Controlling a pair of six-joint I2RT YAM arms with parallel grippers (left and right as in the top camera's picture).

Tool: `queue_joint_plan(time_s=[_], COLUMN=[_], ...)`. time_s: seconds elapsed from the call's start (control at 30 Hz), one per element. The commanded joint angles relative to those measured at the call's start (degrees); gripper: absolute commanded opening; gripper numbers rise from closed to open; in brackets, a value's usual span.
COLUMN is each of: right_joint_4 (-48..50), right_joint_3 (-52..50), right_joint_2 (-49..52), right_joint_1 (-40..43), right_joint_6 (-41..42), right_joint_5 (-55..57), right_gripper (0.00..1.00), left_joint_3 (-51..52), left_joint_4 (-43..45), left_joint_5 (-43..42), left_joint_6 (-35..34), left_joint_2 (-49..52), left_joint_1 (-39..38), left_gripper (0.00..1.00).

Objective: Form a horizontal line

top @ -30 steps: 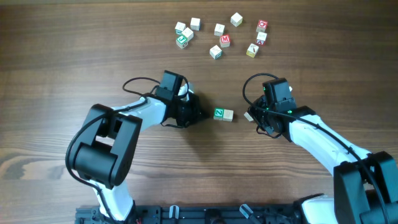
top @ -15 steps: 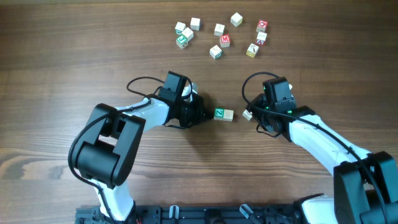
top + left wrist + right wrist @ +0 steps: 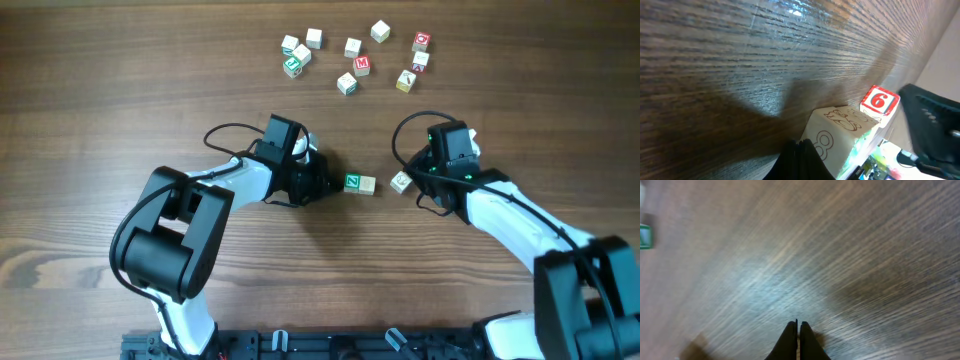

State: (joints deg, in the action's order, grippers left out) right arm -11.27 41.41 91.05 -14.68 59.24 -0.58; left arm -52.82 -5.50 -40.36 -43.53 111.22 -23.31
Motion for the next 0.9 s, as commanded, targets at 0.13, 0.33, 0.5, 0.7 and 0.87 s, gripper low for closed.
queue_joint_plan(time_s=[0.13, 0.33, 0.5, 0.7, 0.87], right_joint_4=[0.5, -0.6, -2.6, -5.1, -5.2], right_joint_3=[0.3, 0.3, 0.3, 0.3, 0.3], right_joint_2=[5.5, 5.5, 4.9, 3.1, 3.1], right_joint_1=[0.1, 0.1, 0.1, 0.1, 0.1], right_joint_6=[1.2, 0.9, 2.8, 2.8, 2.3], right_joint_5=[-4.9, -8.0, -6.7, -6.8, -9.4], right_gripper=[0.05, 0.05, 0.04, 0.05, 0.04], left_joint_3=[0.5, 0.5, 0.5, 0.5, 0.5], left_joint_4=[0.2, 0.2, 0.2, 0.2, 0.2], left_joint_5=[1.0, 1.0, 1.0, 1.0, 1.0], left_joint_6=[1.3, 1.3, 1.3, 1.3, 1.3], left_joint_2=[1.1, 1.1, 1.1, 1.1, 1.1], left_joint_1=[-0.1, -0.1, -0.1, -0.1, -0.1], left_gripper=[0.04, 0.04, 0.04, 0.04, 0.04])
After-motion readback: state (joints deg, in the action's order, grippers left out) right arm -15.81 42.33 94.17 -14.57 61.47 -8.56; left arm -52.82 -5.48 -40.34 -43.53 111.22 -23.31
